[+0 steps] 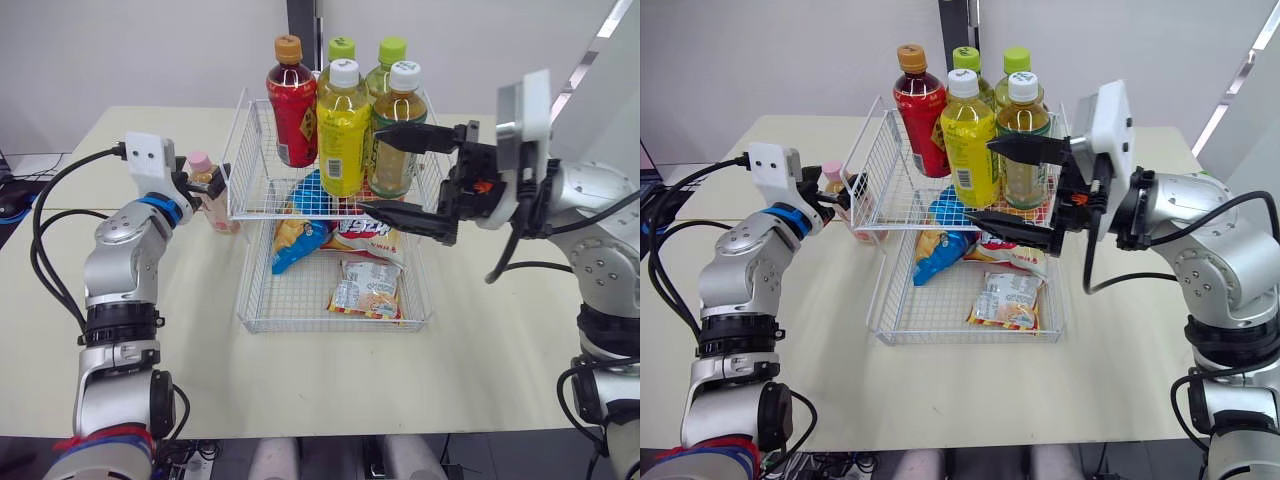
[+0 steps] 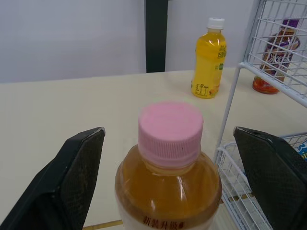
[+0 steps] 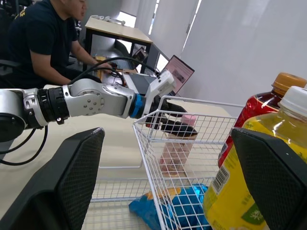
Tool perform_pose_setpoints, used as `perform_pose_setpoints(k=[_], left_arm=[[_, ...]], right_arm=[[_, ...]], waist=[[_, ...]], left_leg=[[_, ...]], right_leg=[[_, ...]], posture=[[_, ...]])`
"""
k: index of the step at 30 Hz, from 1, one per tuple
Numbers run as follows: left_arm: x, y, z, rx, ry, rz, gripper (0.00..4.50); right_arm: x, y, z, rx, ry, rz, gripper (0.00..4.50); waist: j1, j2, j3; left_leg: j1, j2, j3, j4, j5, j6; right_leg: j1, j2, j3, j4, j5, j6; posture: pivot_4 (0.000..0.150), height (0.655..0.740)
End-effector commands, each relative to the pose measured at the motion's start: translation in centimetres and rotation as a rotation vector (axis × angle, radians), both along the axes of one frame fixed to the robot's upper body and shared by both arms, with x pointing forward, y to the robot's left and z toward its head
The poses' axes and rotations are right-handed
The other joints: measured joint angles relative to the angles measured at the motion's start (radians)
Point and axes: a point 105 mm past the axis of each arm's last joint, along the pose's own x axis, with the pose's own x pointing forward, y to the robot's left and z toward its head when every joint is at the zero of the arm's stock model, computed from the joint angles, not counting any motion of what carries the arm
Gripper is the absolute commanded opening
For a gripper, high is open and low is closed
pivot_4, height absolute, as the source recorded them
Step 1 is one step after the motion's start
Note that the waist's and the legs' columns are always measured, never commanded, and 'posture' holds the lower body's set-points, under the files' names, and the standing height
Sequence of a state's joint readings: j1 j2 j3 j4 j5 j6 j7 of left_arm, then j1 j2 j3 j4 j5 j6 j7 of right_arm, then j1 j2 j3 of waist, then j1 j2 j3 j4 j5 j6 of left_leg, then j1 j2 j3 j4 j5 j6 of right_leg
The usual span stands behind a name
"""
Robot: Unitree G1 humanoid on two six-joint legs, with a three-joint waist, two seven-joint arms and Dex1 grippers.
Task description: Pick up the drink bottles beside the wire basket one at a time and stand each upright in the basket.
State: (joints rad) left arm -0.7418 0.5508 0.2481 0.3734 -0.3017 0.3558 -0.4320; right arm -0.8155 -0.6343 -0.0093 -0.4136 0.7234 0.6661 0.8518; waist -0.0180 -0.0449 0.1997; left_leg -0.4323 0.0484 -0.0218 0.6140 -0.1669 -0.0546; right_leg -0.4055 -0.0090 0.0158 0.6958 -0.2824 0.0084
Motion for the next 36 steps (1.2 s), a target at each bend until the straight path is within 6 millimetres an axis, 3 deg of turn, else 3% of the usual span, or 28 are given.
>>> perform_pose_setpoints(k=[1,3,11,17,22,25,32,36], left_arm=[[0.4,0.1,1.3,0.023,-0.048,-0.007,4.29],[0.8,0.2,1.4,0.021,-0.052,-0.008,3.86],[1.4,0.4,1.3,0.021,-0.06,-0.017,1.35],[0.8,1.5,2.1,0.03,-0.086,-0.013,1.36],[-1.3,2.8,8.1,0.086,-0.2,-0.07,1.36],[-3.1,2.6,12.3,0.129,-0.252,-0.138,1.36],[-8.2,-0.6,21.4,0.116,-0.364,-0.379,1.36],[-10.8,-3.0,24.3,0.104,-0.408,-0.542,1.36]], right_arm=[[-0.2,0.1,1.0,0.009,-0.048,-0.016,4.5],[-0.2,0.2,1.0,0.01,-0.048,-0.016,4.5],[-0.1,0.5,1.0,0.009,-0.051,-0.015,4.5],[-0.1,0.8,1.0,0.009,-0.058,-0.011,4.5],[-0.1,0.9,1.1,0.021,-0.057,-0.006,4.5],[0.2,0.8,1.3,0.022,-0.062,-0.016,4.5],[1.1,0.7,1.4,0.027,-0.082,-0.048,4.5],[1.4,0.7,1.4,0.031,-0.089,-0.056,4.5]], waist=[[0.0,0.0,0.0],[0.0,0.0,0.0],[-0.006,0.0,0.0],[-0.009,0.0,0.0],[-0.019,0.0,0.0],[-0.016,-0.001,0.001],[-0.007,-0.001,0.001],[-0.011,-0.001,0.001]], left_leg=[[0.0,0.0,0.0,0.0,0.0,0.0],[0.0,0.0,0.0,0.0,0.0,0.0],[0.0,0.0,0.0,0.0,0.0,0.0],[0.0,0.0,0.0,0.0,0.0,0.0],[-0.001,0.0,0.0,-0.001,0.0,0.0],[-0.002,0.001,-0.001,-0.002,0.0,0.0],[-0.004,-0.001,-0.001,-0.002,0.0,0.0],[-0.003,-0.001,-0.001,-0.001,0.0,0.0]], right_leg=[[0.0,0.0,0.0,0.0,0.0,0.0],[0.0,0.0,0.0,0.0,0.0,0.0],[0.0,0.0,0.0,0.0,0.0,0.0],[0.0,0.0,-0.001,0.0,0.0,0.0],[-0.002,0.0,0.0,0.0,0.0,0.0],[-0.002,0.001,-0.002,0.0,0.0,0.0],[-0.001,-0.001,-0.002,-0.004,0.0,0.0],[-0.001,-0.001,-0.002,-0.004,0.0,0.001]], posture=[[0.15,0.74],[0.15,0.74],[0.15,0.74],[0.15,0.74],[0.15,0.74],[0.15,0.74],[0.15,0.74],[0.15,0.74]])
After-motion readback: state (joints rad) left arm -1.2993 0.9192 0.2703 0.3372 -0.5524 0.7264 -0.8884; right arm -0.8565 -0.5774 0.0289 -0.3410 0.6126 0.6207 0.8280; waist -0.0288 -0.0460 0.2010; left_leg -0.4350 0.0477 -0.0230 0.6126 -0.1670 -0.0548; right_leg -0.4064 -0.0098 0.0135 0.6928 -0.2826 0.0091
